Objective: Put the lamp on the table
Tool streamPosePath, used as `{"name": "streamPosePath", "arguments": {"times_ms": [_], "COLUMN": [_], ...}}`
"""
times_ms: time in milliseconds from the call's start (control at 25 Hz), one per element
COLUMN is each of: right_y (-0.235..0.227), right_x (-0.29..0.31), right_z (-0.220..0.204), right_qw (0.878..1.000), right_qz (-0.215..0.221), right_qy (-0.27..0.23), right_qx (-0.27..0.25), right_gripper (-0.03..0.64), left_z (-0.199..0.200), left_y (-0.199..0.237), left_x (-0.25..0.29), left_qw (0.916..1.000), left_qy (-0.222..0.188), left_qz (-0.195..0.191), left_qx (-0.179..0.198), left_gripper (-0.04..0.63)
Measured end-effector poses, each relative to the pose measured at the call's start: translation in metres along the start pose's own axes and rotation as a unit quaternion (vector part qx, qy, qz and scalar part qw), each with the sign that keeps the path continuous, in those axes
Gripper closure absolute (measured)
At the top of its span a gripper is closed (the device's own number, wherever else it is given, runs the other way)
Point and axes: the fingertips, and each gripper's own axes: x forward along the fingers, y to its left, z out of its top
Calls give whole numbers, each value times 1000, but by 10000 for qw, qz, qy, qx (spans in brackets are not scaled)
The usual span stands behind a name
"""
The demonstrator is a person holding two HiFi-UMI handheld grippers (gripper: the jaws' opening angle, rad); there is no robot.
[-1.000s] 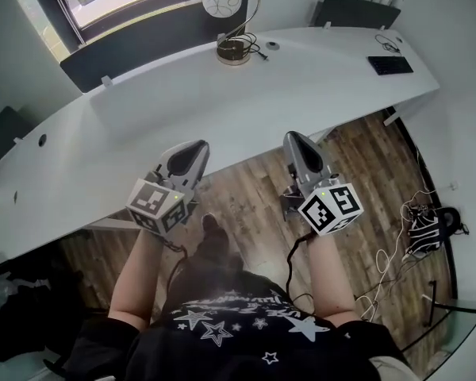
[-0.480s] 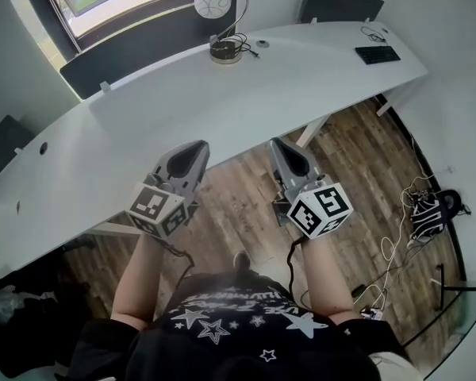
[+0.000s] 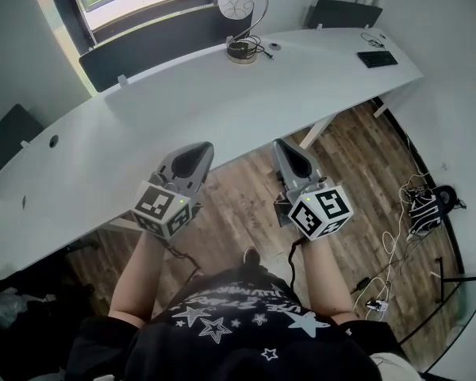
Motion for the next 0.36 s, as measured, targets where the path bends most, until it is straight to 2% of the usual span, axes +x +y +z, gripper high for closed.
{"name": "streamPosePath", "arguments": {"times_ms": [200,360], "right_y": [25,45], "right_x": [-9,-11], "right_z": [-10,-10], "right_qw": [9997,9993], "right_qz": [-252,-376], "right_qy": [35,-33], "right_qx": [44,-25], "right_gripper": [615,615], "left_z": [-4,-1], "left_y": [5,7], "left_x": [-29,-47], "left_qw": [9999,9996], "left_qy": [34,37], "left_qz": [-127,-219], "left_qx": [26,183], "left_gripper": [582,583]}}
